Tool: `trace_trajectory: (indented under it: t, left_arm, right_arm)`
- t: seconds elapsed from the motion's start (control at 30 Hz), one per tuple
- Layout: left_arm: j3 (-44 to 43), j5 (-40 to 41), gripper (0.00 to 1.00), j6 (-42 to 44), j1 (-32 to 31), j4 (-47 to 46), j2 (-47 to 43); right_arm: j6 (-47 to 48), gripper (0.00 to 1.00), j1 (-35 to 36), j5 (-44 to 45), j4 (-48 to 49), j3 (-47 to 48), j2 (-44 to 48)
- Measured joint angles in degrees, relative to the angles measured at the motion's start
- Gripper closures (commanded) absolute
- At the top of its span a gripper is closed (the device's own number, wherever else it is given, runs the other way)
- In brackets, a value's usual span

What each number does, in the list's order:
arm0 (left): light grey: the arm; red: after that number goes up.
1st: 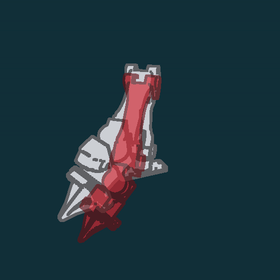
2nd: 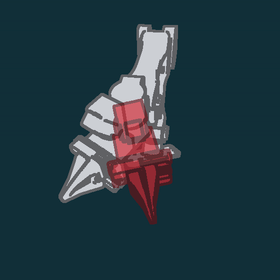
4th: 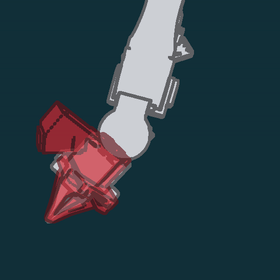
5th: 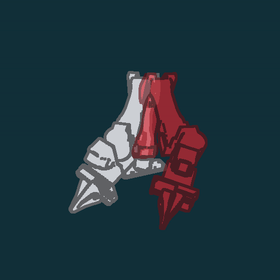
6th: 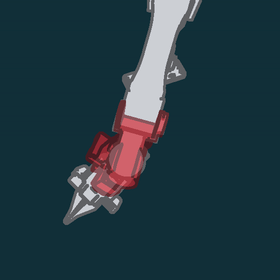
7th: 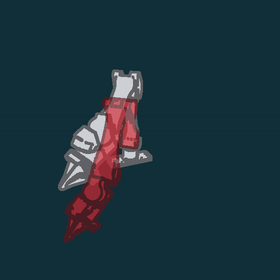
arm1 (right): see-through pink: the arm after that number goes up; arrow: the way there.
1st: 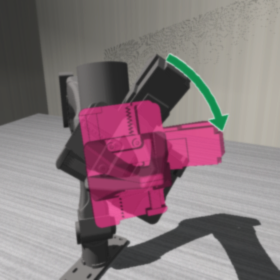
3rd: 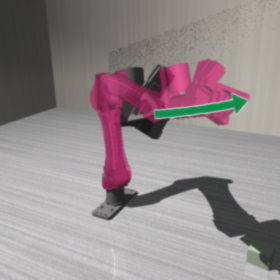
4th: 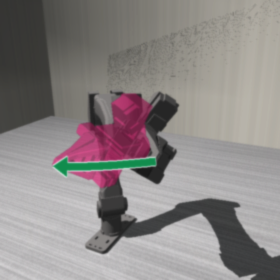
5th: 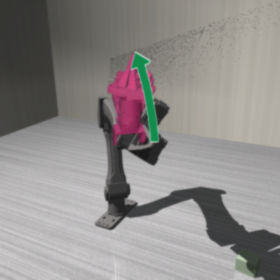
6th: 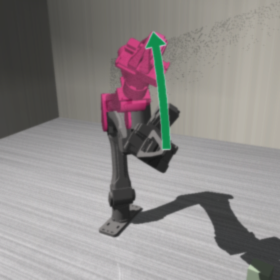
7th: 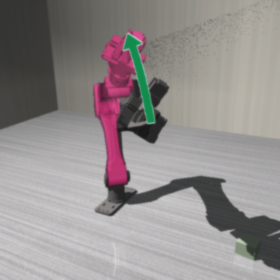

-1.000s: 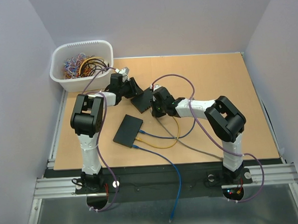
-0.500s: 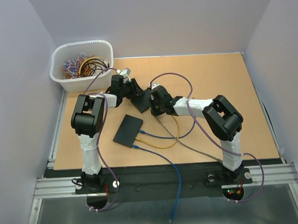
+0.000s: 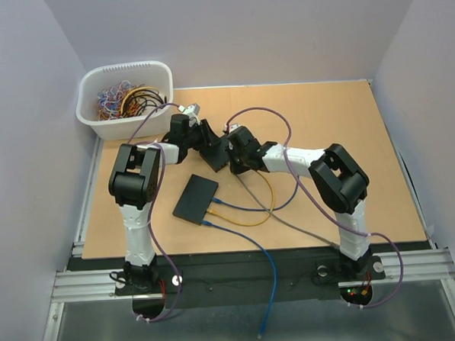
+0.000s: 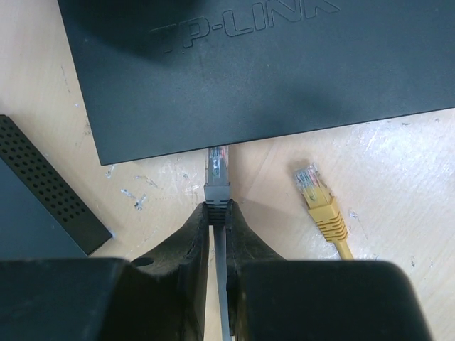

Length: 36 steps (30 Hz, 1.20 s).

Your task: Insert the plug into the switch port

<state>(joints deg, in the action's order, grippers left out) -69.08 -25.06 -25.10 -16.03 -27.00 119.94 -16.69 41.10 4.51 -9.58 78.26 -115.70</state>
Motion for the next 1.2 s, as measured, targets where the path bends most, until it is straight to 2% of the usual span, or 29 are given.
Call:
trace_trajectory:
  t: [0.43, 0.83, 1.2]
  left_arm:
    - [0.00, 0.33, 0.47, 1.60, -0.35, -0.28, 0.00]
    - [0.00, -1.05, 0.47, 5.14, -0.42, -0.39, 0.02]
    - [0.00, -2.21, 0.47, 7.82, -0.57, -0.48, 0.02]
  right_arm:
    - [0.50, 1.00, 0.11, -0.04, -1.81, 2.23, -2.12]
    - [7.30, 0.99, 0.39, 1.97, -2.03, 2.99, -2.14]
    - [9.92, 1.00, 0.61, 3.06, -3.50, 4.20, -2.23]
